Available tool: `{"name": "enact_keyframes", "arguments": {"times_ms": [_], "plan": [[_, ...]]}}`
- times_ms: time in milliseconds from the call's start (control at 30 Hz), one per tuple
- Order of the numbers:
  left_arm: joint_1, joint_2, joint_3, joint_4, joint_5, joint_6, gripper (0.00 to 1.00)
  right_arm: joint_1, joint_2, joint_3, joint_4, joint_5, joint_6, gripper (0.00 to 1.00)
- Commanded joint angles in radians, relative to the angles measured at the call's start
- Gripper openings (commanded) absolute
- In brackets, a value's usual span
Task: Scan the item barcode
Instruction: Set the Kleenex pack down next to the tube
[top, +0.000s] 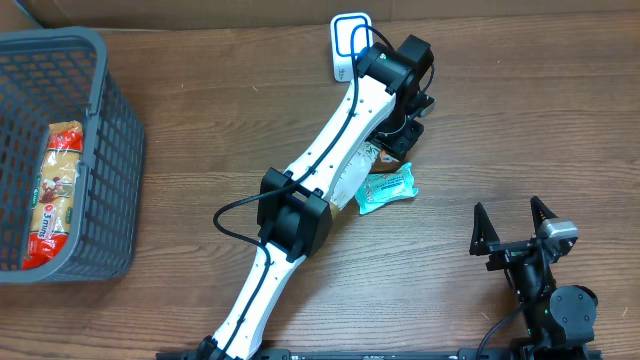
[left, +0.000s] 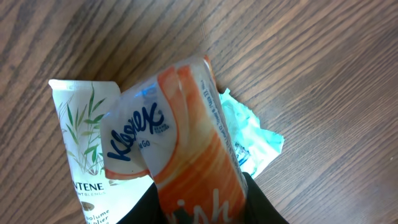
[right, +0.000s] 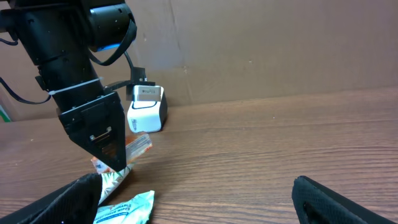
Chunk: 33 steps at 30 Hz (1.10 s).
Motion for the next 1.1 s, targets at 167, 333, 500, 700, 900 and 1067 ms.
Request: {"name": "enact_keyframes", "arguments": {"times_ms": [167,333,500,700,900,1067], "plan": [[-0.014,0.050,0.013,-0.036,0.040,0.079,0.22,-0.006,-0.007,-0.011,0.003,0.002,0.000,1.00],[-0.019,0.073,0.013,-0.064,0.019,0.090,0.83,-0.006,-0.007,-0.011,0.003,0.002,0.000,1.00],[-0.010,0.023,0.044,-0.068,-0.041,0.086,1.00,-0.006,-0.007,-0.011,0.003,0.002,0.000,1.00],[0.040,-0.134,0.188,-0.091,-0.225,-0.054,1.00,-0.006,-0.007,-0.011,0.003,0.002,0.000,1.00],[0.225,-0.357,0.300,-0.082,-0.367,-0.211,1.00,-0.005,-0.007,-0.011,0.003,0.002,0.000,1.00],[0.513,-0.508,0.305,-0.091,-0.366,-0.344,1.00,-0.006,-0.007,-0.011,0.003,0.002,0.000,1.00]]}}
